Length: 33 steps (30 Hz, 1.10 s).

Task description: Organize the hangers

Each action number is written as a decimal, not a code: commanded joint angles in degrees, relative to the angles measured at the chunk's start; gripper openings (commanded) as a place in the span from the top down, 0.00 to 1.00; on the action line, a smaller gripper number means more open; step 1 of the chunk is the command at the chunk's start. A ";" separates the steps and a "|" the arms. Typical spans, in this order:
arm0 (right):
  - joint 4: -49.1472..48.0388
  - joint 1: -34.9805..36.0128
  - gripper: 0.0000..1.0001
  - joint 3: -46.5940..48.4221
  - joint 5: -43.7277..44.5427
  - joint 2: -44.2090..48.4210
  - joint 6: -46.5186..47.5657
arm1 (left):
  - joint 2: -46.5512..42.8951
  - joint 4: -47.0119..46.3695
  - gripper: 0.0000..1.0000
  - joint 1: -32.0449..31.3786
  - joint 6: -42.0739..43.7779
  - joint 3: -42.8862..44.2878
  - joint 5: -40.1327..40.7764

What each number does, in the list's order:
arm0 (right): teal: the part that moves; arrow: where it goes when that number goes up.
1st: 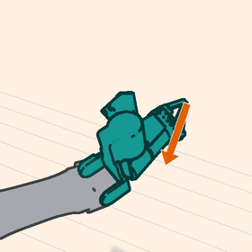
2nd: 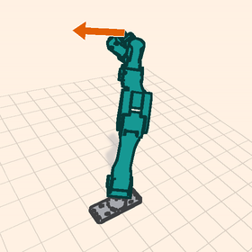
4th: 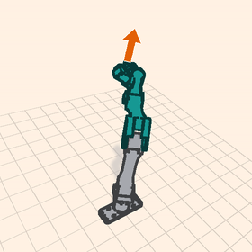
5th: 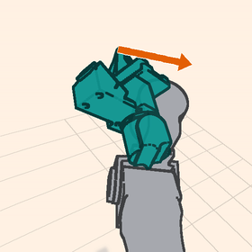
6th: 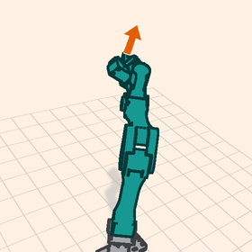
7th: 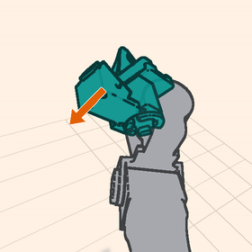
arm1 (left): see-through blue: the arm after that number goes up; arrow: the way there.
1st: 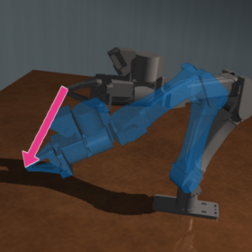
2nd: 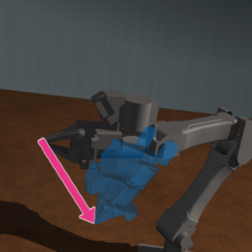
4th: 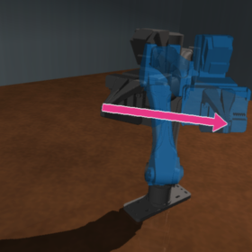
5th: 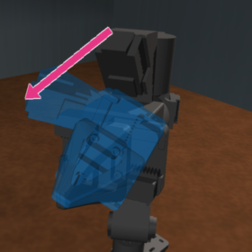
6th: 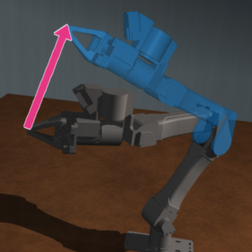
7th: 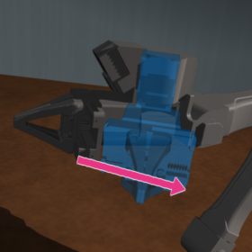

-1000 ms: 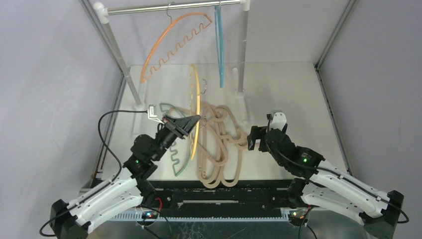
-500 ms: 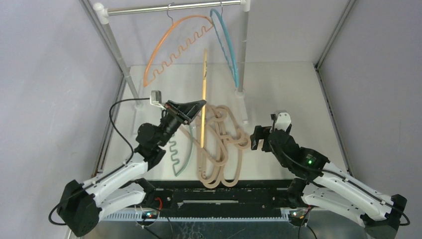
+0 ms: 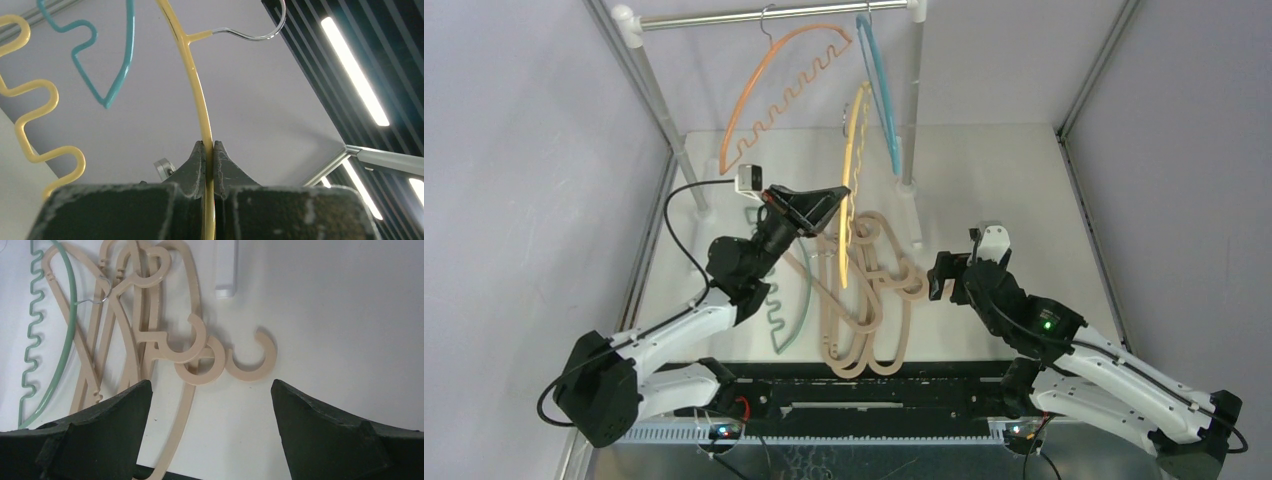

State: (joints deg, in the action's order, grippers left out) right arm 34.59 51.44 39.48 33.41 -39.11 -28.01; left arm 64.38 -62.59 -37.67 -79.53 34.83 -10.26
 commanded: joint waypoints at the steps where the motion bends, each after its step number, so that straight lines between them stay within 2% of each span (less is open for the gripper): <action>1: -0.87 -0.27 0.03 2.18 1.32 0.21 -0.30 | -3.01 -0.33 1.00 0.31 4.40 5.23 -0.38; 7: -1.39 -0.46 0.03 2.32 0.88 0.14 -0.19 | -8.10 14.64 1.00 0.44 14.30 9.10 1.94; 9: -1.36 -0.46 0.03 2.51 0.87 -0.12 -0.15 | -8.80 16.45 1.00 0.83 15.97 9.55 2.56; 21: -2.07 -0.64 0.02 3.59 0.66 -1.53 0.51 | -4.63 14.25 1.00 6.16 15.04 15.01 -2.16; 33: -2.93 -0.98 0.02 4.90 -0.16 -3.70 1.07 | 4.71 8.73 1.00 9.55 10.64 23.36 -6.20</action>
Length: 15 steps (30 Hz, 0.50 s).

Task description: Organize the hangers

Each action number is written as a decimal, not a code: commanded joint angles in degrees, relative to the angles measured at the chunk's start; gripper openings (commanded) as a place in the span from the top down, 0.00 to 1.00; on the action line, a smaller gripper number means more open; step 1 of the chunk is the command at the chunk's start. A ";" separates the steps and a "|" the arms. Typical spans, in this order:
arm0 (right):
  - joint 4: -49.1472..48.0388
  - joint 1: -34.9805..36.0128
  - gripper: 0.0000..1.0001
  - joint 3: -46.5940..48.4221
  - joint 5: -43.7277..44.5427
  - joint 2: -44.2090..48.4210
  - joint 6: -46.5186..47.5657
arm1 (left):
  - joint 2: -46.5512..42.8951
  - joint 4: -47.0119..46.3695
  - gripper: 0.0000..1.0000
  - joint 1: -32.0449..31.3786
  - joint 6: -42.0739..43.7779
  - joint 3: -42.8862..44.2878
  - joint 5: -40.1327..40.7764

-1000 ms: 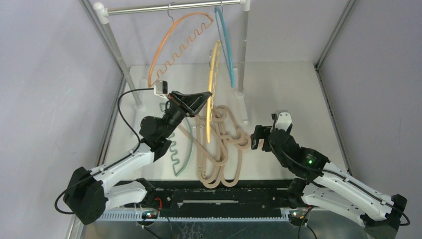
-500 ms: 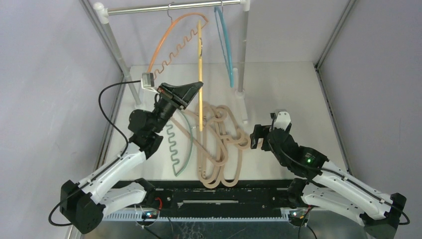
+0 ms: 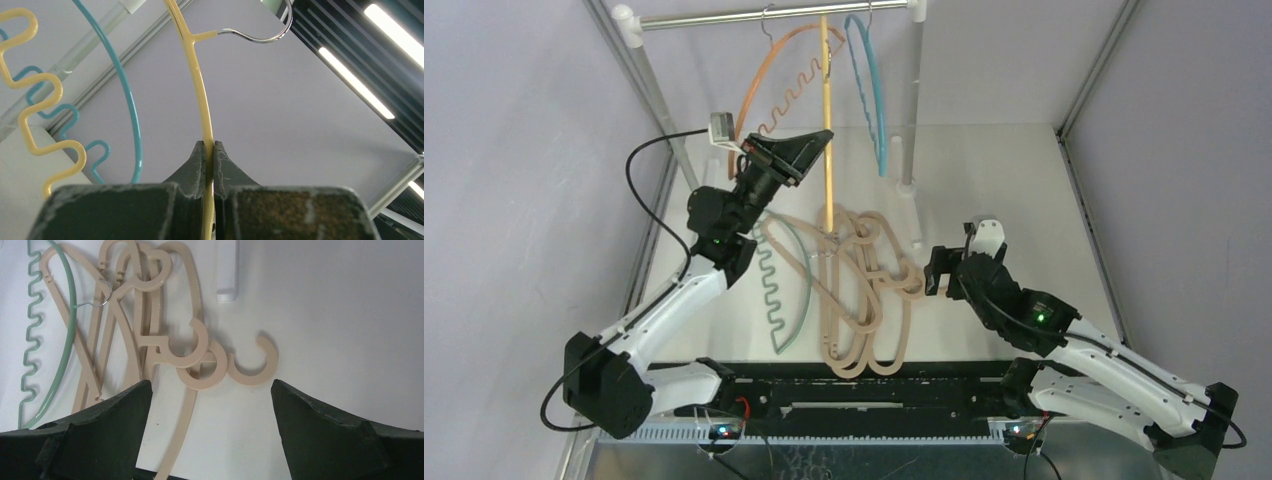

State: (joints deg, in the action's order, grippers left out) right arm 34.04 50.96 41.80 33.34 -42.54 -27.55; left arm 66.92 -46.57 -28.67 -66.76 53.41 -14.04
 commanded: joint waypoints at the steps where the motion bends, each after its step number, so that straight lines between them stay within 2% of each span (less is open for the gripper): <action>1: -2.40 -0.51 0.03 2.58 -0.12 -0.41 0.63 | 3.10 -7.39 1.00 1.38 -2.37 5.52 -2.43; 10: -2.38 -1.17 0.02 2.68 -0.11 -0.81 0.59 | 13.90 -10.62 1.00 4.14 -8.94 14.50 -1.61; 15: -2.09 -1.47 0.02 2.67 -0.21 -0.72 0.55 | 18.63 -8.64 1.00 4.22 -10.19 20.11 -0.75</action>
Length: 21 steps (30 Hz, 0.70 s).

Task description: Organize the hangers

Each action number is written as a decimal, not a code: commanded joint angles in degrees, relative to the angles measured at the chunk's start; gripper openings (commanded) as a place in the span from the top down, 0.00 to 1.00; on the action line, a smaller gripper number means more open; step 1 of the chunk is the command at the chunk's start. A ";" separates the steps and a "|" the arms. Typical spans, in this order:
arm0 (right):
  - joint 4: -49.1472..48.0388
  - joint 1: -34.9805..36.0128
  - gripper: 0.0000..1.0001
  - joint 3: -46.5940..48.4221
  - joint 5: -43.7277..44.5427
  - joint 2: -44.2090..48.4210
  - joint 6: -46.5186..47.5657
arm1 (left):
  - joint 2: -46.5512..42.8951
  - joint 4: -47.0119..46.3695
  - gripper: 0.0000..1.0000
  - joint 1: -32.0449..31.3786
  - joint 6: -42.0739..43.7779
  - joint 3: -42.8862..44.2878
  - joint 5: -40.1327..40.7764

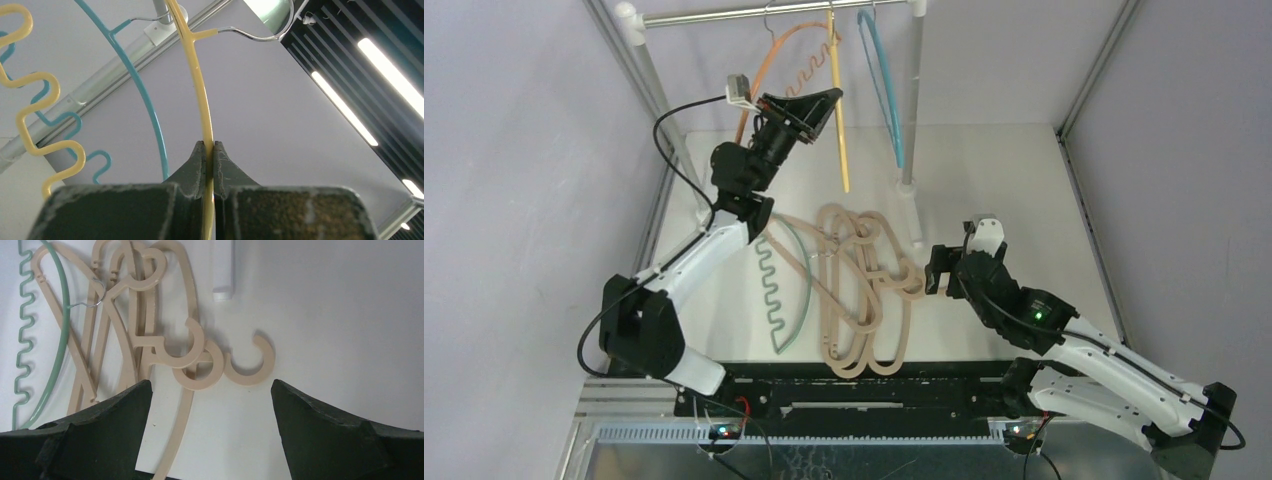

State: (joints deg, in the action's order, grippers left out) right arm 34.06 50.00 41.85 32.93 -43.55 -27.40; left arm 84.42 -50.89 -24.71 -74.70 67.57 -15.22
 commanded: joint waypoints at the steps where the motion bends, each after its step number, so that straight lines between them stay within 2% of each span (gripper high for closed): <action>1: -2.01 -0.64 0.02 2.61 0.15 0.31 0.37 | 1.52 -3.65 1.00 0.27 -2.07 6.20 0.78; 9: -1.42 -1.17 0.02 2.57 -0.26 0.84 0.42 | 0.86 3.98 1.00 0.43 -0.44 5.36 5.09; 21: -2.39 -2.09 0.02 1.61 -1.91 0.33 0.49 | 0.47 16.79 1.00 1.18 -0.40 10.34 9.54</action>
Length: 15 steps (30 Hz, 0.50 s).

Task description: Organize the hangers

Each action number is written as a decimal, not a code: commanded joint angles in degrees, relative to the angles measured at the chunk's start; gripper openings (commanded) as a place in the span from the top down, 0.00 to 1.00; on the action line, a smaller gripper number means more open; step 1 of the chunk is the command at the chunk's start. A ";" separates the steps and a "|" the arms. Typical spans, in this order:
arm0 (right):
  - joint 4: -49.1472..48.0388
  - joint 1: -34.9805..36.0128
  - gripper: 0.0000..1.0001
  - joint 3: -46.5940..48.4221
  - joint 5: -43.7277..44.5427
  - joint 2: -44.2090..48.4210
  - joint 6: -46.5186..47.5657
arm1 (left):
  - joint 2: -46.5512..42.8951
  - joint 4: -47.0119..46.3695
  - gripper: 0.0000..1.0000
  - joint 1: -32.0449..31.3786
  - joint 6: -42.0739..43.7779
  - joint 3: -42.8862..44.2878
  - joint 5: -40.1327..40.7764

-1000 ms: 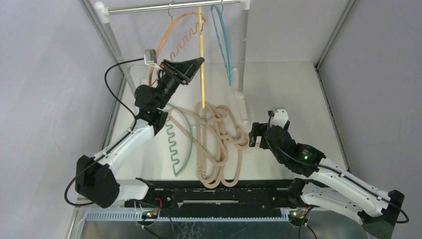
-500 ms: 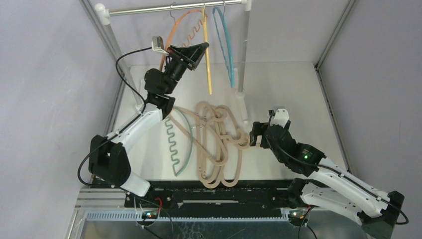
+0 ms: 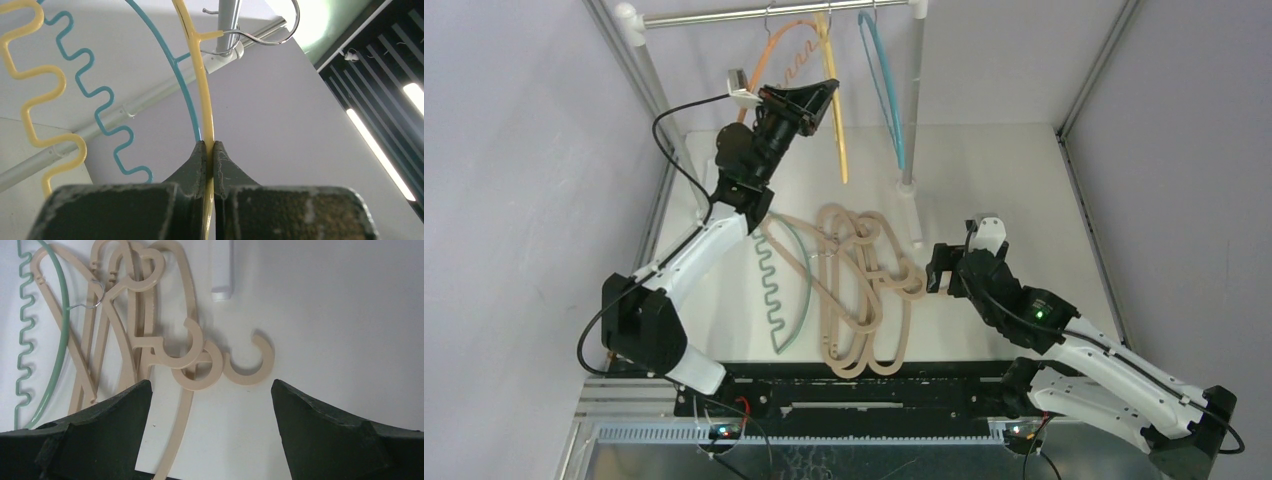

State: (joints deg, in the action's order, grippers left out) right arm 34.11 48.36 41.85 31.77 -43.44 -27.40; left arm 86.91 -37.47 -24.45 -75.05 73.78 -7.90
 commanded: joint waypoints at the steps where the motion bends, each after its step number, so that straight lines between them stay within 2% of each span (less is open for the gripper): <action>1: -2.46 -0.54 0.02 1.51 -0.94 0.20 0.63 | -1.82 4.06 1.00 0.94 -0.36 4.56 2.24; 6: -2.29 -0.80 0.02 1.56 -1.22 0.44 0.69 | -2.42 8.08 0.96 0.98 -0.44 4.27 4.10; 7: -2.28 -0.81 0.02 1.55 -1.24 0.53 0.71 | -2.70 8.70 0.92 1.09 -0.19 4.07 4.42; 8: -2.22 -0.81 0.02 1.53 -1.20 0.62 0.76 | -2.87 9.25 0.81 1.11 0.08 3.71 5.04; 9: -2.21 -0.89 0.02 1.55 -1.25 0.64 0.69 | -3.10 9.80 0.74 1.17 0.27 3.41 5.36; 15: -2.02 -1.07 0.02 1.55 -1.42 0.64 0.72 | -4.03 11.75 0.52 1.25 4.32 3.88 5.94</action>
State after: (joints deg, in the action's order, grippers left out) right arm 34.11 47.70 41.85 30.57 -43.44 -27.35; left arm 85.89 -27.38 -23.59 -74.52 76.07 -3.14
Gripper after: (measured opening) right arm 0.982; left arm 0.405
